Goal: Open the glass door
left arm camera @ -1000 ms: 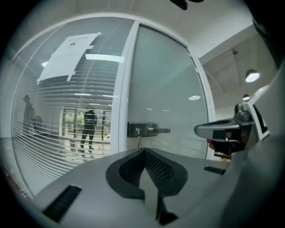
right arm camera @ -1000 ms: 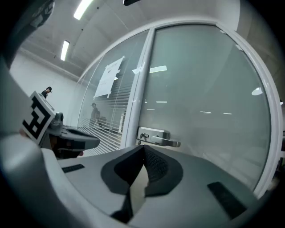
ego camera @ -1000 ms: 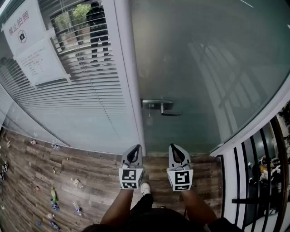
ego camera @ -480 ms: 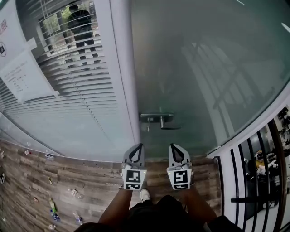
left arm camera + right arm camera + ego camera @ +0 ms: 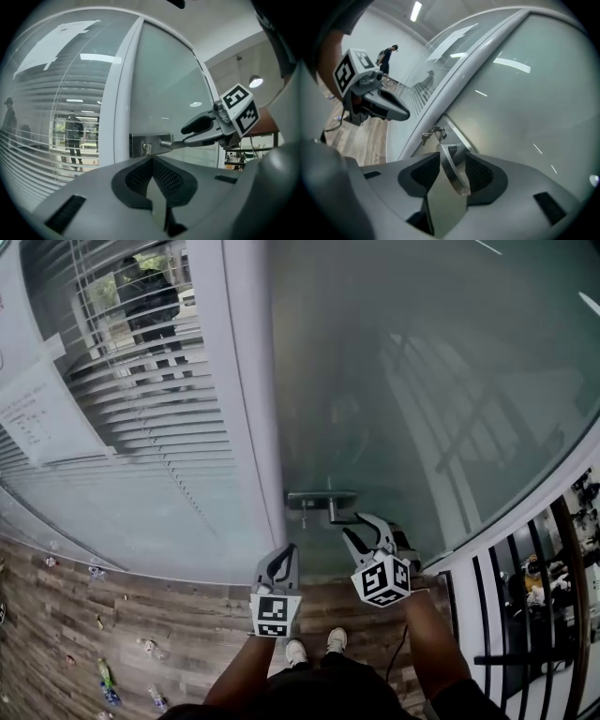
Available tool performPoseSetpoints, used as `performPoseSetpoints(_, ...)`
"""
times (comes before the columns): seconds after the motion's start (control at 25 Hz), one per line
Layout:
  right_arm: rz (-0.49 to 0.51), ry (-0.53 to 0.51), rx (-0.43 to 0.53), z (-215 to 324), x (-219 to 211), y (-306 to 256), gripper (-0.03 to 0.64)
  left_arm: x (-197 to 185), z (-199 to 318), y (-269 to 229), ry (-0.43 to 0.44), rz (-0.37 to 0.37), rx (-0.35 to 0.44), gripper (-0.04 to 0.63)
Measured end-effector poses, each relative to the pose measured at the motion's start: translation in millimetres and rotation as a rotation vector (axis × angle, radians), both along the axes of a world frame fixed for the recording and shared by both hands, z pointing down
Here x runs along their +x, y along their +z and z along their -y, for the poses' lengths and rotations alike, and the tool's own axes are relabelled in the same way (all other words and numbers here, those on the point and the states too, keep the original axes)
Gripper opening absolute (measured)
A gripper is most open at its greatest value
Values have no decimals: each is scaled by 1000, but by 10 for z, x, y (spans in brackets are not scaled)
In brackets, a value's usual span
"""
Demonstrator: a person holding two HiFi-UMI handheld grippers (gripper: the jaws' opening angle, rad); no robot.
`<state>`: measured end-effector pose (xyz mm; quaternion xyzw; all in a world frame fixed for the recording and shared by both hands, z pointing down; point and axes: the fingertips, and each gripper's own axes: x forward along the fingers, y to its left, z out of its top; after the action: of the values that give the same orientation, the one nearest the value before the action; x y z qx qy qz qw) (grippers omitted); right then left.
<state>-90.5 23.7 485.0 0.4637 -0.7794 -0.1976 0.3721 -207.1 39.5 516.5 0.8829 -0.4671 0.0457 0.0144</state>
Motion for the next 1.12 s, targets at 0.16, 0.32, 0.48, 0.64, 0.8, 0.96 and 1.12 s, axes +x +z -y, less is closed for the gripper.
performPoseSetpoints(0.16, -290, -128, -55, 125, 7, 218, 172, 15, 28, 24, -7, 1, -3, 3)
performPoseSetpoints(0.32, -429, -197, -133, 196, 16, 461, 184, -27, 52, 148, -27, 14, -31, 3)
performPoseSetpoints(0.48, -496, -249, -191, 269, -22, 634, 202, -32, 102, 187, -42, 18, -45, 3)
performPoseSetpoints(0.64, -481, -275, -241, 328, -86, 713, 201, -10, 116, 208, -50, 25, -52, 3)
performPoseSetpoints(0.8, -455, -290, -276, 355, -152, 762, 179, -27, 114, 244, -62, 30, -60, 3)
performPoseSetpoints(0.96, -452, -283, -246, 404, -144, 738, 101, -55, 101, 284, -85, 23, -76, 3)
performPoseSetpoints(1.12, -428, -278, -212, 467, -150, 674, 20, -58, 89, 283, -88, 37, -76, 3)
